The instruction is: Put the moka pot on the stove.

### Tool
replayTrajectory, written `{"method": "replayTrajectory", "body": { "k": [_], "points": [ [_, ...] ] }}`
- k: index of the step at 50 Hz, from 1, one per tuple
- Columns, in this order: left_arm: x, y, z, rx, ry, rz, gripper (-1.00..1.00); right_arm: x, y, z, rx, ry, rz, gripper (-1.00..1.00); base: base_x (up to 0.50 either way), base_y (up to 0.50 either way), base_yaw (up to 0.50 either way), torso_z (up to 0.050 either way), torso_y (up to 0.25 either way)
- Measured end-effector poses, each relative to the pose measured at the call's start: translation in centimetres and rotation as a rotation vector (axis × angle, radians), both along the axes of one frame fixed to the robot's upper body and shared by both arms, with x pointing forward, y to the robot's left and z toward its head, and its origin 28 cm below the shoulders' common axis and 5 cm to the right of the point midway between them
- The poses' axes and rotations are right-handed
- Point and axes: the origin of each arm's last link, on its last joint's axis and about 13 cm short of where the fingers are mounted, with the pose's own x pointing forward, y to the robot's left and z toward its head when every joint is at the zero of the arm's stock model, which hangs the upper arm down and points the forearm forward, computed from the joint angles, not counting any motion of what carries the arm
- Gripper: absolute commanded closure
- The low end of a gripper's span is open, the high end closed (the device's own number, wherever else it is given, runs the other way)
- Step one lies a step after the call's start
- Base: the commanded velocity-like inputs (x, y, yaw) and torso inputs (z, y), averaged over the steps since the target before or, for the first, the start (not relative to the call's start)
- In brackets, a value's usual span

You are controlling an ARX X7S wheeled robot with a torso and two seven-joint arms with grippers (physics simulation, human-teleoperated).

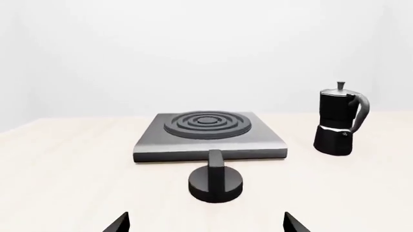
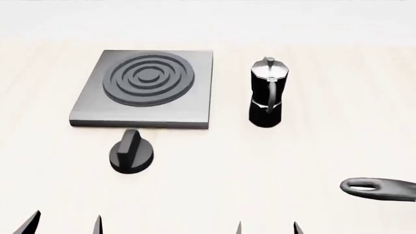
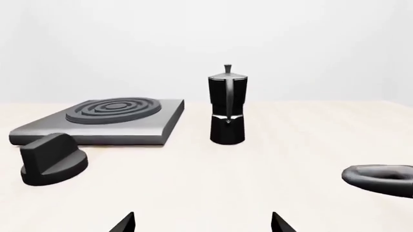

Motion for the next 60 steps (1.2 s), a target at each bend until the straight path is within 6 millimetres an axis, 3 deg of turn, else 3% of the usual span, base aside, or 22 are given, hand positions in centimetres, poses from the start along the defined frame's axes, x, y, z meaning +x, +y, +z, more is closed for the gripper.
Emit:
{"method": "replayTrajectory", "body": {
  "k": [60],
  "points": [
    [-0.05, 0.04, 0.01, 0.002, -0.002, -0.001, -1.00, 0.00, 0.01, 0.01, 0.009, 0.006, 0.003, -1.00, 0.31, 0.00, 0.00, 0.000, 0.000]
  ]
}}
